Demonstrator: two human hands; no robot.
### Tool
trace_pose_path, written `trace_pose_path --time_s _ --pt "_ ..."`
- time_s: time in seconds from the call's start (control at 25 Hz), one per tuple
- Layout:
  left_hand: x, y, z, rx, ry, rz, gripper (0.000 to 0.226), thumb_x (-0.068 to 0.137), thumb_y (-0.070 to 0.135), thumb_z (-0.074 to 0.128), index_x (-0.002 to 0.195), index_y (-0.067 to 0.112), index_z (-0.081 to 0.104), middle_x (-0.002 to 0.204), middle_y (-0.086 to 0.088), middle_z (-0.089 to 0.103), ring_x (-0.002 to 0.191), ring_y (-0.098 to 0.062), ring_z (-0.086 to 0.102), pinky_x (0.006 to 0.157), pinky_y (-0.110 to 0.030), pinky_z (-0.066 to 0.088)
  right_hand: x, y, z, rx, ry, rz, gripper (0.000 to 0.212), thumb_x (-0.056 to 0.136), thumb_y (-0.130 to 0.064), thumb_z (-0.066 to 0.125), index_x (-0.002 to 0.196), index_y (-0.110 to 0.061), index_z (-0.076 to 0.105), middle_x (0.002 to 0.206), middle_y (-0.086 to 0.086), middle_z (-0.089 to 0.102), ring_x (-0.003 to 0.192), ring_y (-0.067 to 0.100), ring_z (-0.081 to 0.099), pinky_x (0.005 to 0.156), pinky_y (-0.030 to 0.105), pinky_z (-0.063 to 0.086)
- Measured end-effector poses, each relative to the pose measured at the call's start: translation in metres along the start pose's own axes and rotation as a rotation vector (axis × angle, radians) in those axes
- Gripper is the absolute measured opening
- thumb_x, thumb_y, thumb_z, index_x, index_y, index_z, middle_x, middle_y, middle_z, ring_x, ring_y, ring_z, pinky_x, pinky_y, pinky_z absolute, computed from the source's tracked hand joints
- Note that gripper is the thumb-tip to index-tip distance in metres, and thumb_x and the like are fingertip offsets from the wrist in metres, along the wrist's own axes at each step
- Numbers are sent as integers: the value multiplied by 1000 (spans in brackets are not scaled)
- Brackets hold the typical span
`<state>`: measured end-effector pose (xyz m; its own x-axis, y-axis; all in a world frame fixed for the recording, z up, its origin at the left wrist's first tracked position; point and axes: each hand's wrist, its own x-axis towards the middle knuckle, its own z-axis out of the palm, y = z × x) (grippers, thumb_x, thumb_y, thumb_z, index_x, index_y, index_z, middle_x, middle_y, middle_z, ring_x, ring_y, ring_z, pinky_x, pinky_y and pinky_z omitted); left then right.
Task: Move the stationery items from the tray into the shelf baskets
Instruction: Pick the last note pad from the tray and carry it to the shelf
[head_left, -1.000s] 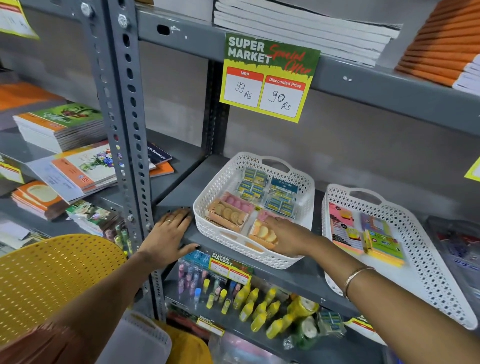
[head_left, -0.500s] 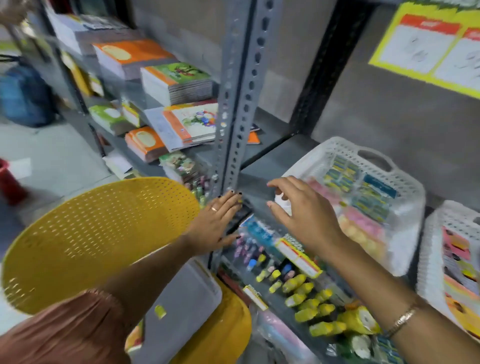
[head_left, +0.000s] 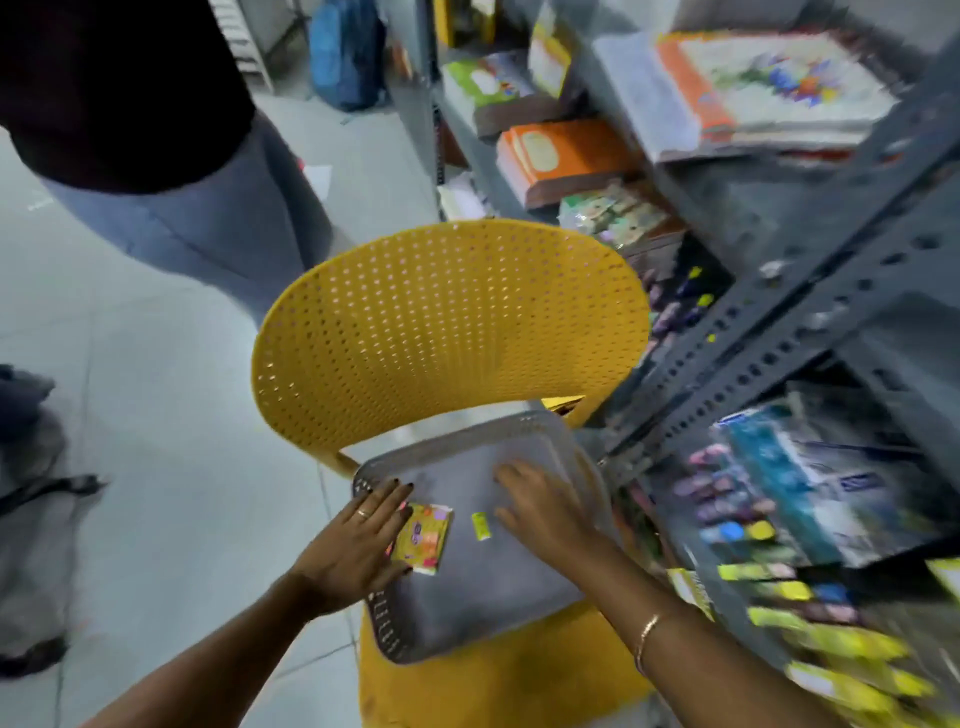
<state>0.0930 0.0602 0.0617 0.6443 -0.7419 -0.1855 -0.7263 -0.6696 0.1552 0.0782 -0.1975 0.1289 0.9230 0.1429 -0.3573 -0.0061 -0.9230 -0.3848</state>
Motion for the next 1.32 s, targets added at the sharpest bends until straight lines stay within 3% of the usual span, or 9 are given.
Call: trace_pose_path --time_s 0.12,0.2,0.32,0.44,0.56,0.76,0.92,1.08,1.32 --pt "-7 -20 36 -34 -12 -93 73 93 61 26 132 0 38 140 -21 39 130 -35 34 108 -39 17 35 -8 73 47 -123 85 39 85 -24 57 120 -10 47 127 11 51 121 31 47 93 40 44" --pt "-7 -31 44 -33 -29 -91 73 92 62 27 132 2 33 141 -22 38 132 -33 31 108 -38 16 47 -19 109 135 -135 242 47 81 -30 63 120 -10 45 127 12 49 121 32 47 92 41 45" --pt "-12 -46 59 -18 -63 -59 73 90 64 27 128 2 34 138 -23 42 131 -32 32 109 -38 13 64 -42 163 195 -18 416 67 69 -43 72 118 -8 44 125 15 49 118 34 47 93 42 46" --pt "-15 -52 68 -9 -63 -42 73 91 65 22 123 2 39 135 -26 46 128 -36 37 106 -42 19 79 -65 190 141 164 455 81 45 -55 80 104 -5 55 102 17 60 96 35 58 73 41 53" --pt "-14 -55 73 -13 -20 -26 74 91 65 20 128 2 33 133 -27 47 127 -38 38 106 -43 18 85 -78 195 87 182 488 89 35 -63 75 103 -8 58 96 12 64 84 30 61 67 35 52" --pt "-10 -58 75 -13 -11 27 73 91 64 19 131 4 29 137 -27 43 131 -37 33 109 -42 14 75 -69 195 24 186 439 90 32 -45 84 109 -8 57 107 15 65 89 32 63 71 36 53" --pt "-7 -61 77 -1 -46 80 73 91 62 22 132 4 40 138 -24 42 133 -36 30 110 -42 12 62 -45 196 32 182 427 103 35 -39 84 124 -2 49 121 21 61 103 37 61 81 42 54" --pt "-4 -65 78 27 -79 123 72 89 59 29 133 4 46 143 -23 37 135 -35 26 111 -42 10 58 -40 195 -13 165 380 103 34 -33 85 125 -2 49 119 19 62 102 36 61 78 43 54" --pt "-4 -64 78 10 -107 103 76 91 62 19 134 5 45 144 -23 36 135 -36 27 112 -47 18 55 -33 192 -30 132 432 99 32 -33 83 120 -2 50 112 18 64 93 34 62 70 37 54"
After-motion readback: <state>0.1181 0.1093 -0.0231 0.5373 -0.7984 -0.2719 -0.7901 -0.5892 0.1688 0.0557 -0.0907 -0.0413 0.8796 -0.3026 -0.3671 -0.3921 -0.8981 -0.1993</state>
